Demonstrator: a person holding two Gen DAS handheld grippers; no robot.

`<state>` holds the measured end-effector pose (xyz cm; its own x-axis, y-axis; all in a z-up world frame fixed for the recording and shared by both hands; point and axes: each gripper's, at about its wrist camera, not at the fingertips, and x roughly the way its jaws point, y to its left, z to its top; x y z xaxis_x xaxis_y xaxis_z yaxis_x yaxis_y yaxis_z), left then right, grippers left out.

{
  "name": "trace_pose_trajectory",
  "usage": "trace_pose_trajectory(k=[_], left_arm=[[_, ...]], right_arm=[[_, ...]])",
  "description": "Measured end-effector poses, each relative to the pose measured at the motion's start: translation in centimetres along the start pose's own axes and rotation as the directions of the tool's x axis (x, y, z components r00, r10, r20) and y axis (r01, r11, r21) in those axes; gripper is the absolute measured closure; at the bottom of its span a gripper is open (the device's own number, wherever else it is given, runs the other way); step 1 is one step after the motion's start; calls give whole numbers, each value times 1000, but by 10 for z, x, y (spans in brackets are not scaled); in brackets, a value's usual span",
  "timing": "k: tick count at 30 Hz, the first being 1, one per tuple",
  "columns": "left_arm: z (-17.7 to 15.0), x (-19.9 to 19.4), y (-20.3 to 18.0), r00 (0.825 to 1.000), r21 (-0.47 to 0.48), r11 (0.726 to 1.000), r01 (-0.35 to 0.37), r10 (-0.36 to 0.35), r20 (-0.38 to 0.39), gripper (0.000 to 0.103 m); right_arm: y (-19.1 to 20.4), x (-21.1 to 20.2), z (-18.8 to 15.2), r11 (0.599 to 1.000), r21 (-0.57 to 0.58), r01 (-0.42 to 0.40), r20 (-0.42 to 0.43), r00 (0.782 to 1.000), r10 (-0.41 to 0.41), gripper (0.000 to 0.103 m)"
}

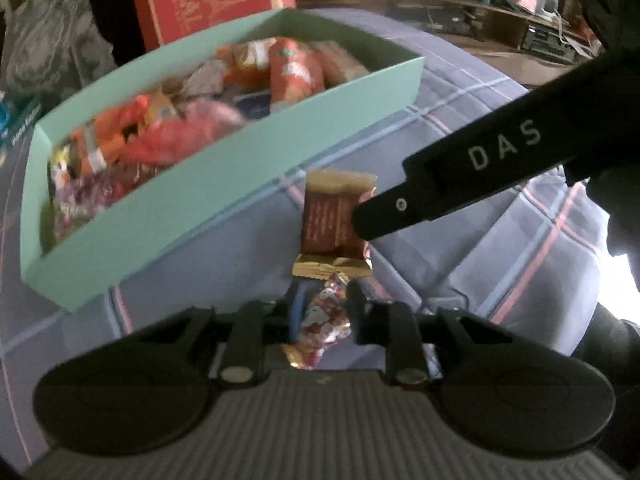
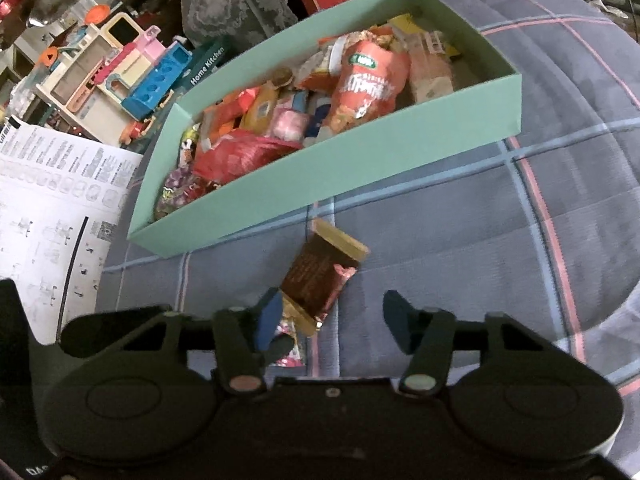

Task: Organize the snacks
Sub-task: 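Grasp the brown chocolate bar with the right gripper while the left grasps the white cartoon candy packet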

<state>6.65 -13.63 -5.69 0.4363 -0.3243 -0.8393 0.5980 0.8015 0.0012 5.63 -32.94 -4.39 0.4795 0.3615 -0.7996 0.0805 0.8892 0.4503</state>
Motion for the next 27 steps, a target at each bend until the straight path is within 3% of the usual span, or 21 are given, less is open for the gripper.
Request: trace_pose_trajectory(k=[4,9,11,12,16,23,27], left_arm=[[-6,-2,17,999,-124,992,-34,33,-9,82],[-18,-10,47,994,-290,951,-107,105,-22,80],[-24,-15,58,994,-326,939,-107,105,-23,77],[-27,-17,63,994,-345,932,-107,103,-30,68],[-40,-25,80,998,-406,912,-64,67,-6,65],[-50,-28,81,999,-408,913,-21,36,28,51],[-51,-28,73,999,-371,929,-6,22,37,49]], right_arm=[[11,12,1,1000,-26,16,-16,1000,-16,51],[31,24,2,995,-81,65,-7,998,-66,51],[37,31,4,993,-85,78,-8,997,-79,51],[41,33,4,992,-90,88,2,996,-88,51],[55,43,5,987,-113,115,36,993,-112,51],[84,59,-4,935,-288,207,97,978,-186,51],[91,63,-11,888,-379,261,132,965,-227,63]])
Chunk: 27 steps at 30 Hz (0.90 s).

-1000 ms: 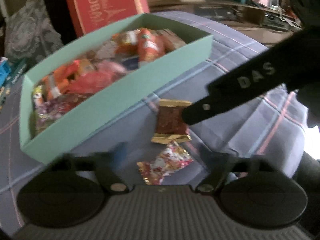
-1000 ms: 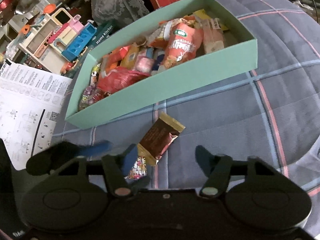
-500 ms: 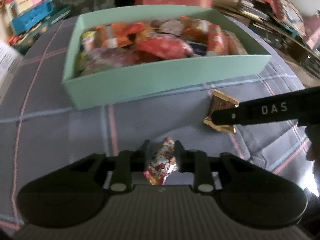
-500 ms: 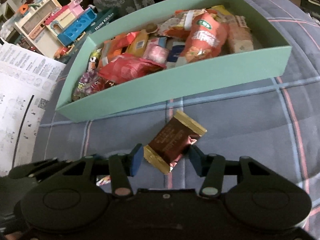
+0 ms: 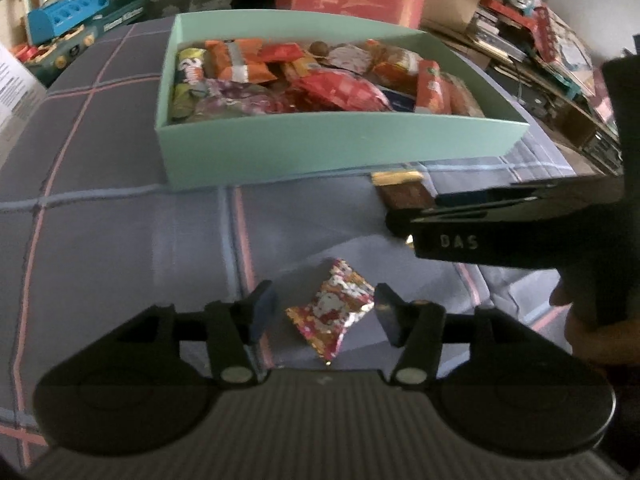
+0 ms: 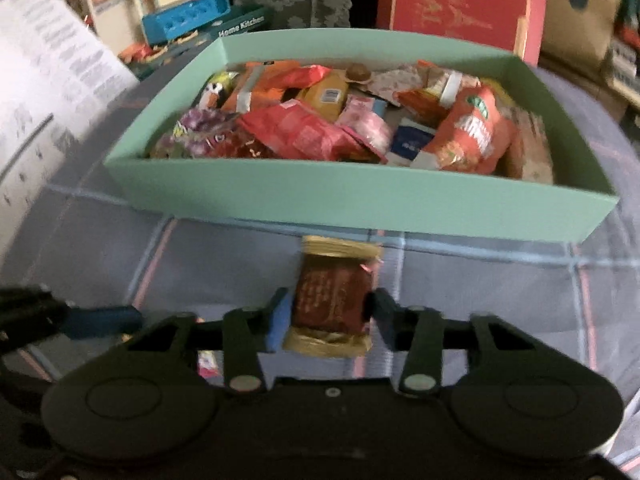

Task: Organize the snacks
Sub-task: 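Grasp the brown chocolate bar with the right gripper while the left grasps the white cartoon candy packet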

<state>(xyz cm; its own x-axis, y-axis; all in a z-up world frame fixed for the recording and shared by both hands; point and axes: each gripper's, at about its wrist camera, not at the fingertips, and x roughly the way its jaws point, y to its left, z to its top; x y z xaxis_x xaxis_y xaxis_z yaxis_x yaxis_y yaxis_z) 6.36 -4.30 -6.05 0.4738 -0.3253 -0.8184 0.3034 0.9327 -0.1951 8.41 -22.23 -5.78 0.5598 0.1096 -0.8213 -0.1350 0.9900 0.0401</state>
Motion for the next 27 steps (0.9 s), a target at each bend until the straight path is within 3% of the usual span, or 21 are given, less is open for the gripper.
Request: trace_pose_trajectory(k=[6,8,10,19,27], left_arm=[[-2,3,-17,1000,99,995,3,-2,-10,47],[-3,3,-22,1000,131,991,-7,8,-9,63],[-3,3,-25,1000,145,989,-25,27,-8,73],[1,-5,-26,999,65,997,-42,43,-15,76],[24,-38,-44,997,84,996,-32,26,72,76]], right_arm=[[-21,-9,-4,997,70,-44,-16,999,45,66],[-33,-13,-8,989,128,-71,-22,997,75,66],[-44,-15,-13,980,176,-90,-24,995,96,66],[-79,-30,-27,945,297,-137,7,990,141,66],[-100,-59,-26,921,346,-177,87,984,156,66]])
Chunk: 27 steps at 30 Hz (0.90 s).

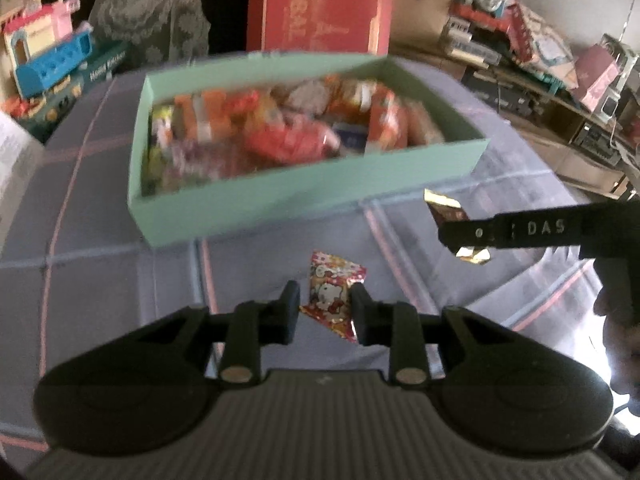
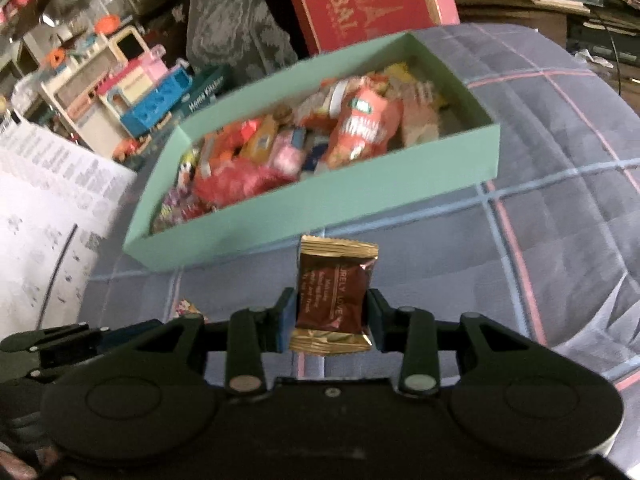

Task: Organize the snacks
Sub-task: 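Grasp the brown chocolate bar with the right gripper while the left grasps the white cartoon candy packet, then lower both held snacks into the green tray and open both grippers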

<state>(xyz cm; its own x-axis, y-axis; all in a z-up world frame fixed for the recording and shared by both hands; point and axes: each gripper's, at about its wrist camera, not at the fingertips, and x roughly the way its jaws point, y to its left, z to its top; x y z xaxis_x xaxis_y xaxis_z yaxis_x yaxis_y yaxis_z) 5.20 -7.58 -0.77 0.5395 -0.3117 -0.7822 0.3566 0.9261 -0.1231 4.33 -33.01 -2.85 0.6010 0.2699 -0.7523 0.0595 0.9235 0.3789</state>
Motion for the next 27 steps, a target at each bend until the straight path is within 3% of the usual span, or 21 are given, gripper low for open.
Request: trace_pose_trajectory(k=[5,13,21,27], left_arm=[[31,-10,0,998,-2,1000,4,-4,58,76],[91,0,15,992,-22,999,-47,49,114,76],[134,33,32,991,-40,997,-65,69,113,76],[155,60,44,990,-63,994,-85,92,106,76]], right_arm=[[-2,-14,22,1000,5,-26,58,998,25,66],[3,-14,72,999,-8,-49,130,990,50,66],[0,6,115,999,2,-37,155,987,37,66],[19,32,145,998,-43,-49,147,988,54,66]])
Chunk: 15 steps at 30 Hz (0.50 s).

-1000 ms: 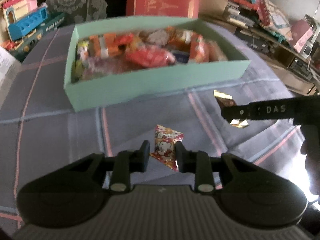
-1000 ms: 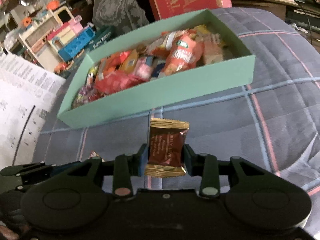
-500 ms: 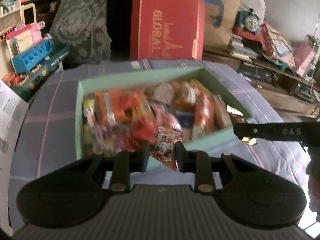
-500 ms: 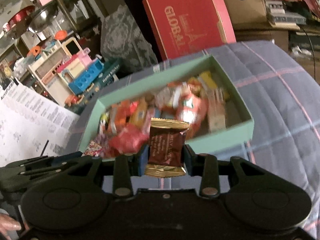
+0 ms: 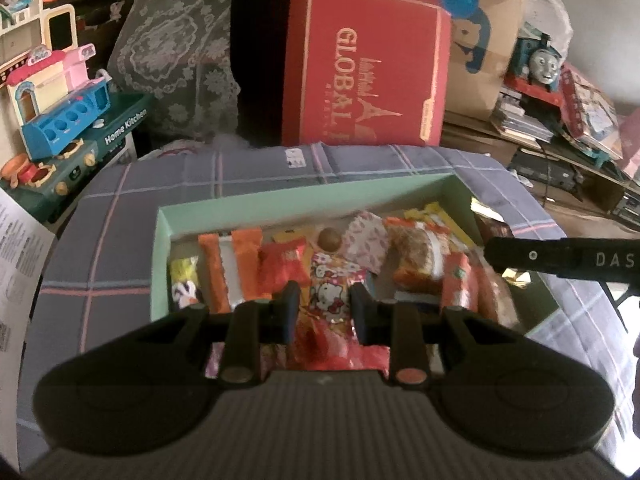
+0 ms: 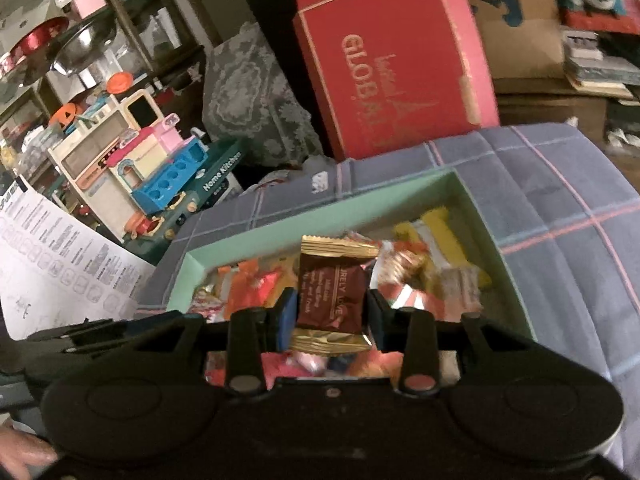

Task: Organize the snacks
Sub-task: 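Lower both held snacks into the green tray and open both grippers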

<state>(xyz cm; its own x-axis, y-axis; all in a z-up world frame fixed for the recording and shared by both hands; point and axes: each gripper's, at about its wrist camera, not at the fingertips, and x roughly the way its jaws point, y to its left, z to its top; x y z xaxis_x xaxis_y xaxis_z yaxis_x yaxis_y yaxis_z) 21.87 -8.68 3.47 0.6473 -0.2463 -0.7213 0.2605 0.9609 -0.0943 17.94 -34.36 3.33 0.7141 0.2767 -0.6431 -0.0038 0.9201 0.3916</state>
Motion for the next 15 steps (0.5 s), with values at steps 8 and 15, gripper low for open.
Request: trace_pose_trajectory(k=[8,15], left_arm=[[4,23,13,994,-28,994,-110,109,-19,21],[-16,26,24,989,-77,988,-136,130,-76,0]], right_arm=[[19,33,13,1000,-11,8,2,1000,-8,0],[18,38,2,1000,9,23,-45,999,-22,0]])
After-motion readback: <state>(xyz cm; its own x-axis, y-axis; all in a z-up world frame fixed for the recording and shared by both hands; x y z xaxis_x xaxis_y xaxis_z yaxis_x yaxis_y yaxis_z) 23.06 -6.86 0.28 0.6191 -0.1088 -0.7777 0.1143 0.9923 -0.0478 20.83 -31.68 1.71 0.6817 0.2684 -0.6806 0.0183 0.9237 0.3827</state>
